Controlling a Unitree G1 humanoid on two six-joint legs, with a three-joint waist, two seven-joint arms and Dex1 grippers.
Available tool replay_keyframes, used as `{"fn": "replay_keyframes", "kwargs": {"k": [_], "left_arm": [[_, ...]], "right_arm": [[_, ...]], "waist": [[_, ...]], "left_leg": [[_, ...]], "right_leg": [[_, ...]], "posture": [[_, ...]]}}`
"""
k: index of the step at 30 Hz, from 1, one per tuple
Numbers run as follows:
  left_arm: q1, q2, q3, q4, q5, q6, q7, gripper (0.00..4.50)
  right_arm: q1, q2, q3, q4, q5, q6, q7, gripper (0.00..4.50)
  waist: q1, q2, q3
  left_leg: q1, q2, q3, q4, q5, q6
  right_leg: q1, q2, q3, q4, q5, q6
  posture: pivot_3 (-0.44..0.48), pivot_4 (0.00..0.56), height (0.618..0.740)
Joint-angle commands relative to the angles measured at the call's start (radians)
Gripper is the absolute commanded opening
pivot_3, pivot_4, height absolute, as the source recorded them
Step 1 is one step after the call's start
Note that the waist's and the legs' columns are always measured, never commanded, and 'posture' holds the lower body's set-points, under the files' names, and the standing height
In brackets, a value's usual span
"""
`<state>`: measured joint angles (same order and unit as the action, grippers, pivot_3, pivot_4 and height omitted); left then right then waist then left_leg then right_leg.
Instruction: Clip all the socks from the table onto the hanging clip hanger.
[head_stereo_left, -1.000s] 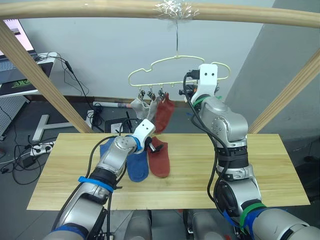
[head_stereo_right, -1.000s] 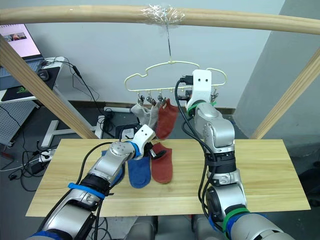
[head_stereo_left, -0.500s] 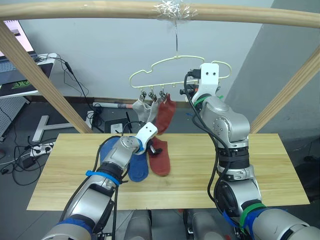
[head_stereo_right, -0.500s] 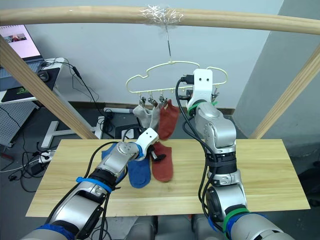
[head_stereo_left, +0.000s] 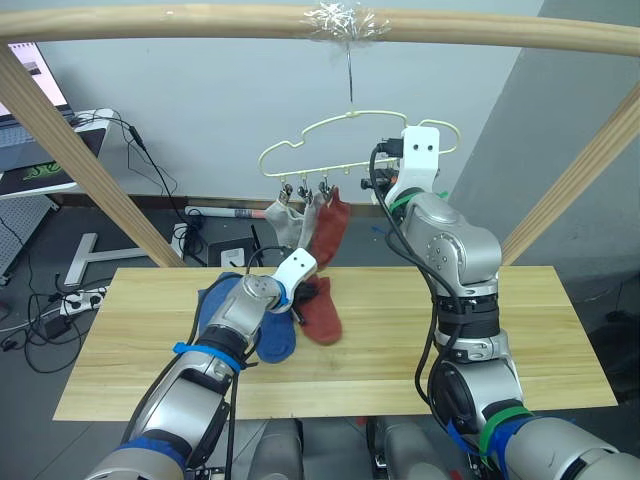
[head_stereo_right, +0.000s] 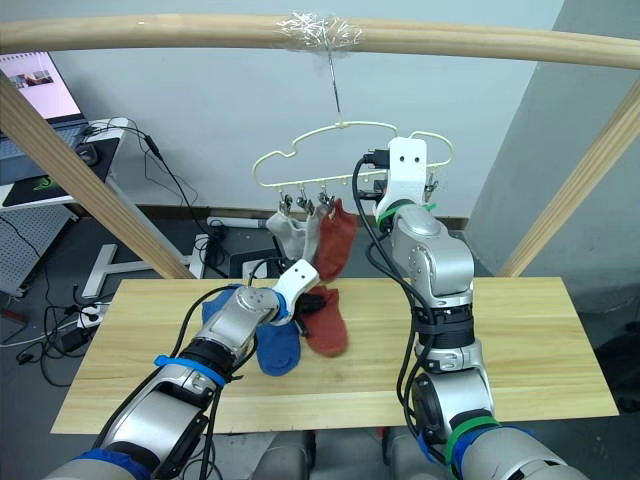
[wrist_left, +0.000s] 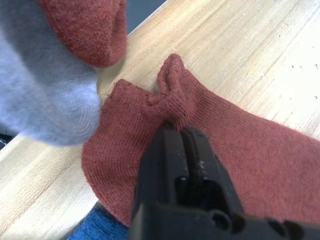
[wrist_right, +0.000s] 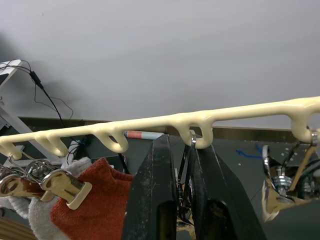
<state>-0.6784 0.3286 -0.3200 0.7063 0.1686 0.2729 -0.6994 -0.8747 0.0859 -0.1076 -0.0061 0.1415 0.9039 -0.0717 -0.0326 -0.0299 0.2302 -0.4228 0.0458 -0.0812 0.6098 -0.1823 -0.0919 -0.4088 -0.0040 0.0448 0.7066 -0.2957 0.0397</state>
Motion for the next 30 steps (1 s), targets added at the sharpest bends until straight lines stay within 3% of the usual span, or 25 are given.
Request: {"fn": "replay_keyframes", "kwargs": {"k": [1,12,19,30], "left_arm": [[0.028,0.007,0.011,-0.033,-0.017,0.046,-0.045,0.01],[0.04,-0.024,0.197,-0.384,-0.372,0.395,-0.27,0.01],[-0.003,-0.031,0.225,-0.485,-0.471,0.514,-0.259,0.01],[-0.136,-0.089,0.328,-0.416,-0.558,0.533,-0.154,0.01]], "right_arm": [[-0.002,0.004,-0.002,-0.059,0.014,-0.004,-0.007,0.02],[-0.002,0.013,0.0,-0.063,0.021,0.011,0.001,0.02],[-0.002,0.023,-0.004,-0.075,0.028,0.031,0.004,0.02],[-0.001,0.028,-0.012,-0.084,0.04,0.051,0.003,0.02]], "waist": [[0.0,0.0,0.0],[0.0,0.0,0.0],[0.0,0.0,0.0],[0.001,0.0,0.0]], "left_leg": [[0.0,0.0,0.0,0.0,0.0,0.0],[-0.001,0.0,0.0,0.0,0.0,0.0],[-0.001,0.0,0.0,0.0,0.0,0.0],[-0.001,0.0,0.0,-0.001,0.0,0.0]], "right_leg": [[0.0,0.0,0.0,0.0,0.0,0.0],[0.0,0.0,0.0,-0.001,0.0,0.0],[0.0,0.0,0.0,-0.001,0.0,0.0],[0.0,0.0,0.0,-0.002,0.0,0.0]], "posture": [[0.035,0.185,0.74],[0.04,0.185,0.74],[0.041,0.187,0.74],[0.039,0.188,0.74]]}}
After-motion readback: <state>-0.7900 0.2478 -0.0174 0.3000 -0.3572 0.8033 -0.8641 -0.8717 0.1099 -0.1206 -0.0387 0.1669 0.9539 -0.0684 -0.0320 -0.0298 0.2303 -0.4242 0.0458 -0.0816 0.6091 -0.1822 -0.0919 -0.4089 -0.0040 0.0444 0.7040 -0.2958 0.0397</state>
